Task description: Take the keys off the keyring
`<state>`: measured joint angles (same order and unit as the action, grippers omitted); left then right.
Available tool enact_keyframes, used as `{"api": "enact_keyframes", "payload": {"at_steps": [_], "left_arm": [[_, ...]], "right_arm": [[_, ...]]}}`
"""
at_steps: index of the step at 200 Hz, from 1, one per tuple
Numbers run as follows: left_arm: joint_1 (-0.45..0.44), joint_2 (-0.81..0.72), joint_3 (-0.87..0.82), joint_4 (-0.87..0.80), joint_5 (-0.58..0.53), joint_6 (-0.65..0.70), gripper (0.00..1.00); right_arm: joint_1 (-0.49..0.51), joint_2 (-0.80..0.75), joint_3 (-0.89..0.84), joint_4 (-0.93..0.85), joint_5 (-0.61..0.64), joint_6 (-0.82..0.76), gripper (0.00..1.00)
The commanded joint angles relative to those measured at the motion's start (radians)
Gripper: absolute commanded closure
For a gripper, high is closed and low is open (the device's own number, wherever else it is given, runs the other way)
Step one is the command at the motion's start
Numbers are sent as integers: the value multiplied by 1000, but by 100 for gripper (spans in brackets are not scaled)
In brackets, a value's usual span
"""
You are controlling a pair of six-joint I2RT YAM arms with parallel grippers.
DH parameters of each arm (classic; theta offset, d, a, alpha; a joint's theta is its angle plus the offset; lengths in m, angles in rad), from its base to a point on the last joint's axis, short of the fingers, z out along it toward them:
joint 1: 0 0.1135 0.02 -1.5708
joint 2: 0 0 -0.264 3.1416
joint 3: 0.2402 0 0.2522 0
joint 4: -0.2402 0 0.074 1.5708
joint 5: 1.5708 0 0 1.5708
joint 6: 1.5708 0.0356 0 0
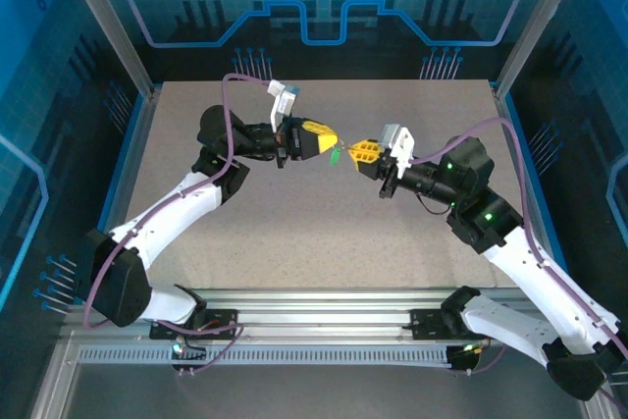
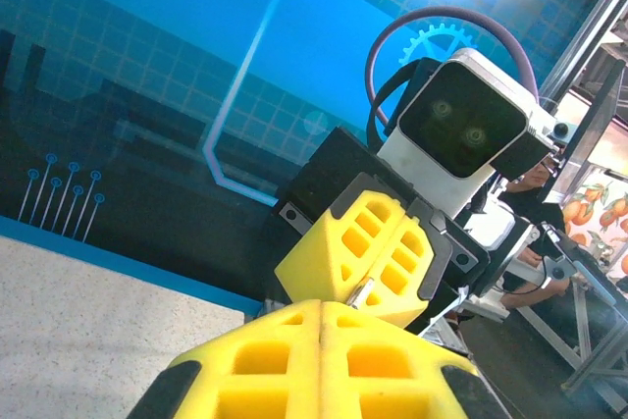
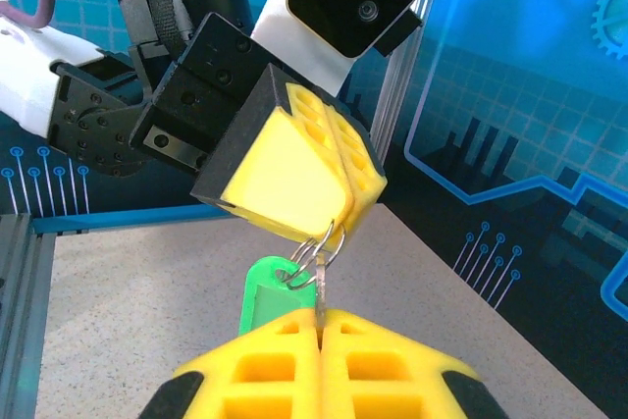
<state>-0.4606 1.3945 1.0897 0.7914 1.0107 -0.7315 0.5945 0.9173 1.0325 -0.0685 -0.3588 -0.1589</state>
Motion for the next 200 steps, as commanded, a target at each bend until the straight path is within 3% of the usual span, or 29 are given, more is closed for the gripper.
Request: {"api": "enact_keyframes", "payload": {"at_steps": [1,99,123,200], "left_arm": [[7,9,-13,20,-32,0,100],[7,-5,-26,-36,-58,42,100],[8,-34,-40,-84,-92,85,76],[66,-119,-83,-150,-127,122,58]], "right_arm": [[8,-18,-13,27,-43,-26,100],[27,-8,18,-33,-3,-56,100],[25,0,42,-66,-3,-56,100],[-10,28,125,-234,-57,-96,100]]}}
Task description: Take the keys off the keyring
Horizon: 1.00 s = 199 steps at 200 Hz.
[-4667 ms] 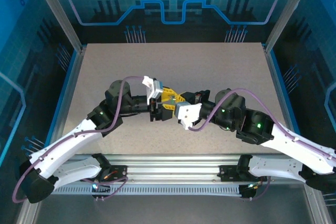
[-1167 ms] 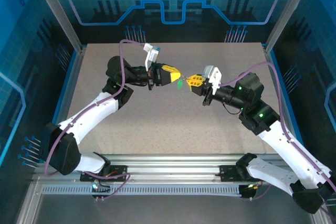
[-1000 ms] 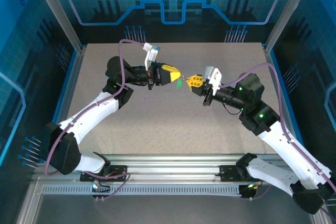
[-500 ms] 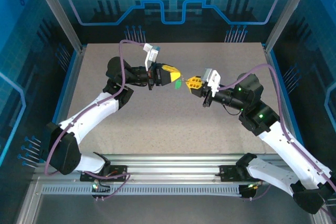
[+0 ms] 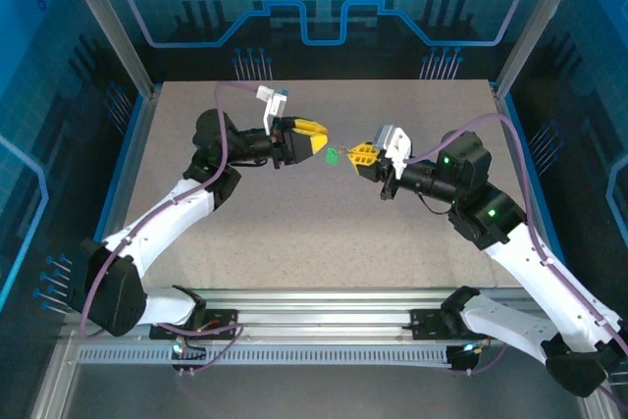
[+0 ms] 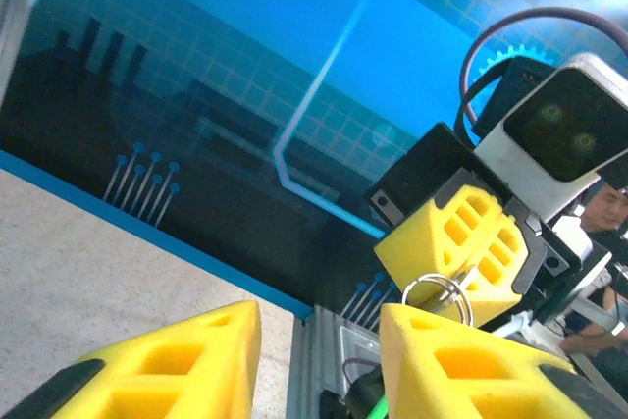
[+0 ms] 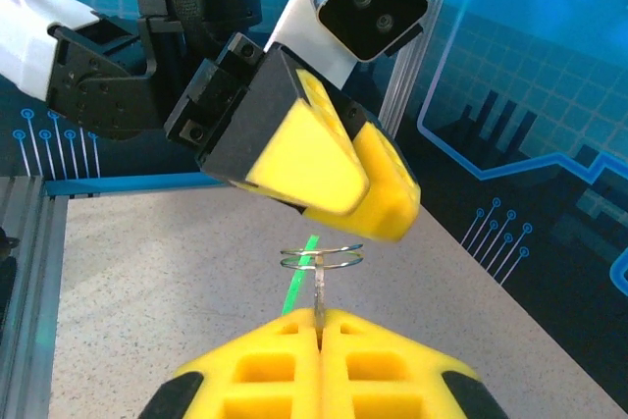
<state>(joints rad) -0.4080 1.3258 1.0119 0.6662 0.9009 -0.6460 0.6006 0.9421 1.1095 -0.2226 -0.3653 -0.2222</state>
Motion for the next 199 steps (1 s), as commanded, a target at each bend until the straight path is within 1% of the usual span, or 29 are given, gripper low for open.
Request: {"api": "enact_keyframes", "payload": {"at_steps": [1,8,32,51,63,89,110,124,143,166,199], "left_arm": [[14,-51,-6,-26,-16,37,58],[14,-55,-3,-27,-8,36,57],[14,-50,13,-27,50,14,52],[12,-39,31,-22,106,-9,51],[12,-36,42,-51,125,-3,51],[11,-30,64,-119,153,20,51],[4,-17,82,-129,188,9,51],[-4,-6,98,-155,220,15,53],[-16,-3,113,-218,237,53,53],[-37,5,132,-283,237,99,51],[-52,27,149,-238,254,58,51]], "right_arm": [[-17,3,49,-82,-51,-33,100],[-23,4,56,-94,-63,-37,100],[-52,29,95,-165,-174,-72,100],[-68,45,104,-187,-248,-105,100],[-82,55,103,-177,-268,-112,100],[-111,89,103,-170,-359,-165,100],[-144,111,78,-93,-435,-151,100],[-161,123,73,-56,-492,-142,100],[-170,146,96,-65,-520,-157,100],[-174,173,128,-99,-554,-173,100],[-175,176,134,-107,-563,-177,100]]}}
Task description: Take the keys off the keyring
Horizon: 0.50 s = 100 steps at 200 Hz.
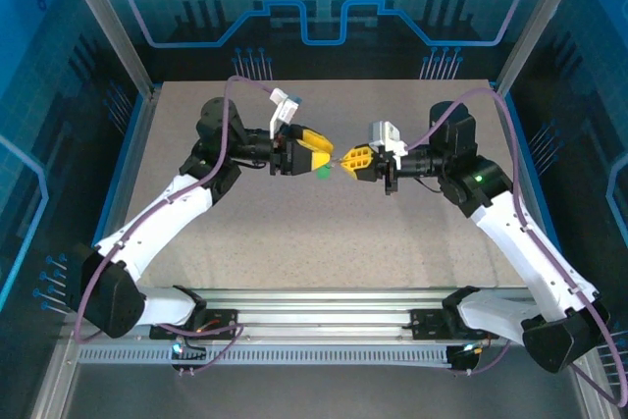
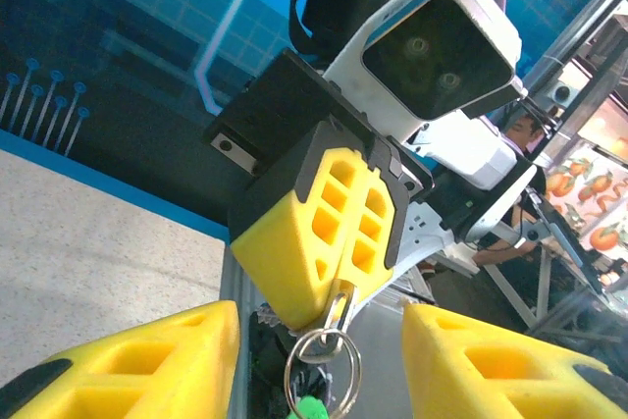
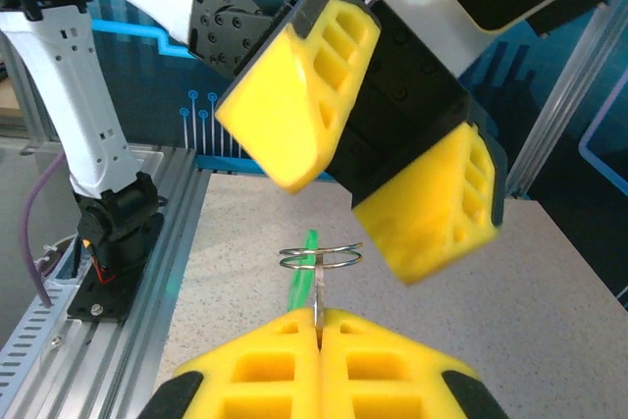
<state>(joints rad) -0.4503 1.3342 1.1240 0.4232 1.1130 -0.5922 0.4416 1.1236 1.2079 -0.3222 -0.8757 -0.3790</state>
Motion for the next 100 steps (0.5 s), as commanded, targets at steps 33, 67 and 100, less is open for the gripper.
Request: {"api": "enact_keyframes", "payload": {"at_steps": [33,67,100], "left_arm": [[-12,28,40,25,49,-14,53],[-14,30,41,30,62,-26,65],[-14,23,34,15,55,-12,72]], "right_arm": [[-17,-16,29,-3,-42,-18,100],[-18,-15,31,3,-15,-14,100],[-23,-15,30,12,3,-9,100]]}}
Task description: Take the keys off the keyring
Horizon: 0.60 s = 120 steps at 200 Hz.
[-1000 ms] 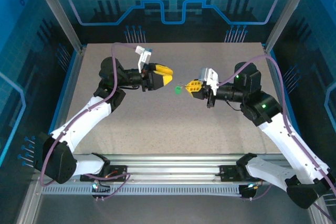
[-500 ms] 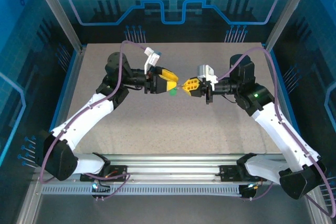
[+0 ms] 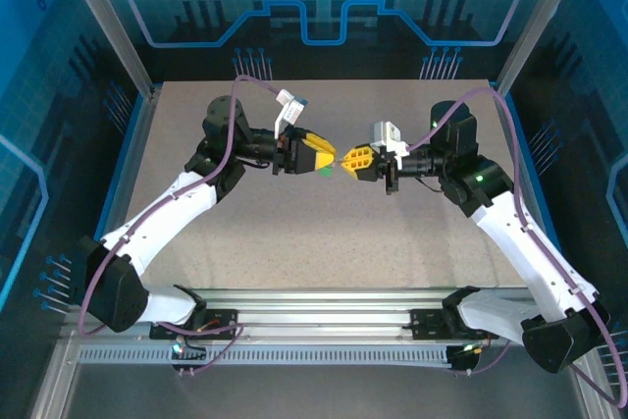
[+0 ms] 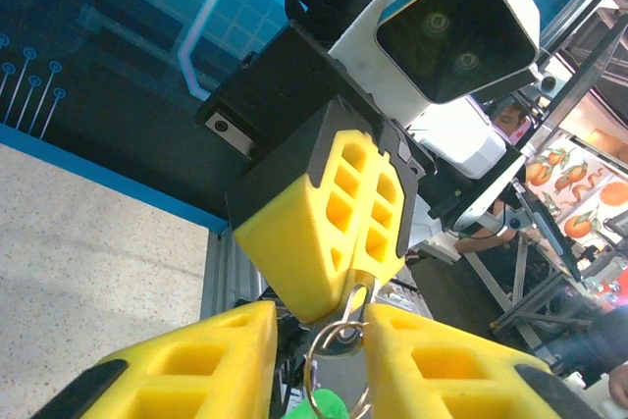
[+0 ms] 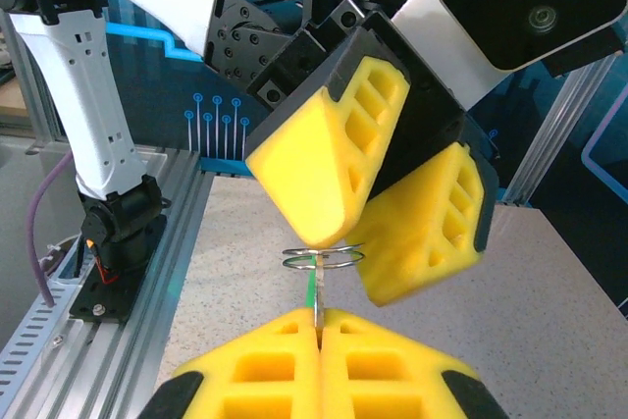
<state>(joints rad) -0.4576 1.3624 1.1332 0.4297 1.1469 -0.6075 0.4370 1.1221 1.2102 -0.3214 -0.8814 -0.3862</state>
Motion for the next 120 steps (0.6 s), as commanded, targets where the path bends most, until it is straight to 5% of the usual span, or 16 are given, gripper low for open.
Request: {"api": "enact_keyframes", "payload": {"at_steps": [1,53,120], "left_arm": [[-7,-5,25,8,21,4,73],[-3,0,30,25,14,-1,95],[25,18,-19,260,-18,-179,100]], "right_arm": [[-19,-13,28,12,9,-2,100],[-23,-24,24,12,28,1,100],[-25,-72,-42,121,69,36,100]]}}
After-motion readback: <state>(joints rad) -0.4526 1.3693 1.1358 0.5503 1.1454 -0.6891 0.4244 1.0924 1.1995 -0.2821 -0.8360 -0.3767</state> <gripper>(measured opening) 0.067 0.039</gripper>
